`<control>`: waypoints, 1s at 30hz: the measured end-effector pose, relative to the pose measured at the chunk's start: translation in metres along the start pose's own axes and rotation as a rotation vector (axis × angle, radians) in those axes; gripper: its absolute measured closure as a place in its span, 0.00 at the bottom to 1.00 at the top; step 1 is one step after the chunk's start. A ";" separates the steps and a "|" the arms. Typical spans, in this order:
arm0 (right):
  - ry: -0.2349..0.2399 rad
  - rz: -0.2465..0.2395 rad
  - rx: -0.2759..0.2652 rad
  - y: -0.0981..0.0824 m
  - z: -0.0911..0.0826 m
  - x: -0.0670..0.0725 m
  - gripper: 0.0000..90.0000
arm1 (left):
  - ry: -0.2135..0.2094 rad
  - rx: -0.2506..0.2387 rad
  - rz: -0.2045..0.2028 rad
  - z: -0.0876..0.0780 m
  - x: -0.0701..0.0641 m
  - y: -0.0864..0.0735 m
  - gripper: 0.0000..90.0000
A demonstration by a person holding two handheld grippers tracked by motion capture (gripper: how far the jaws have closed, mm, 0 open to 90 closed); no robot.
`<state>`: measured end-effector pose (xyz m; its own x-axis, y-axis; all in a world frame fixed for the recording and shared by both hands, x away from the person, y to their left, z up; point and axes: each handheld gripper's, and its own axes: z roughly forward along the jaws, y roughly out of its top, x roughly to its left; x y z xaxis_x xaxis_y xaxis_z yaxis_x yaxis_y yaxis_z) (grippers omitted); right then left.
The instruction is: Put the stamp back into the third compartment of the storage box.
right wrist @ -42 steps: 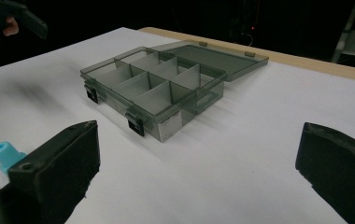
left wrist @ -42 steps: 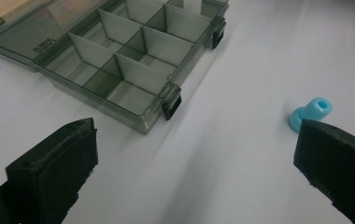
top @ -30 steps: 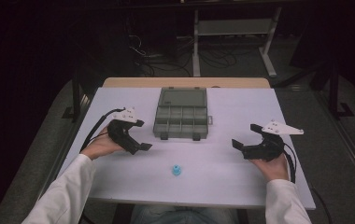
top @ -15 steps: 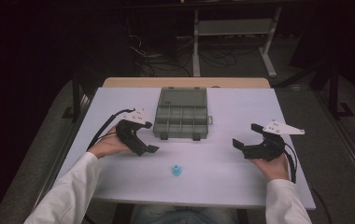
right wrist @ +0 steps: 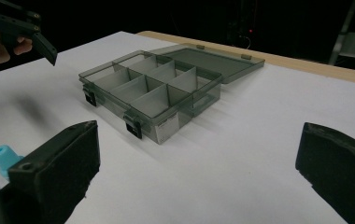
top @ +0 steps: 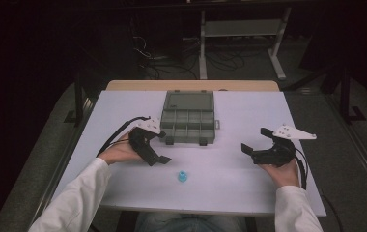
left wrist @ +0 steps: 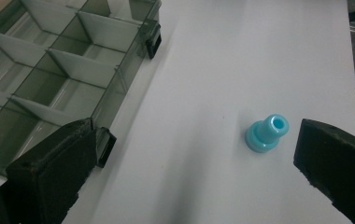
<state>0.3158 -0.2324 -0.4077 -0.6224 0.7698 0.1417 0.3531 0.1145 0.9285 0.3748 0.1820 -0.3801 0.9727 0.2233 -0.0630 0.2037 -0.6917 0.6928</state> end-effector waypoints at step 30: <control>0.003 -0.003 0.004 0.000 0.001 0.000 0.00 | -0.043 0.051 0.056 0.024 -0.010 0.009 0.00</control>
<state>0.3160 -0.2319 -0.4081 -0.6252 0.7678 0.1401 0.3542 0.1193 0.9275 0.3699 0.1571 -0.3901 0.9864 0.1545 -0.0568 0.1533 -0.7369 0.6584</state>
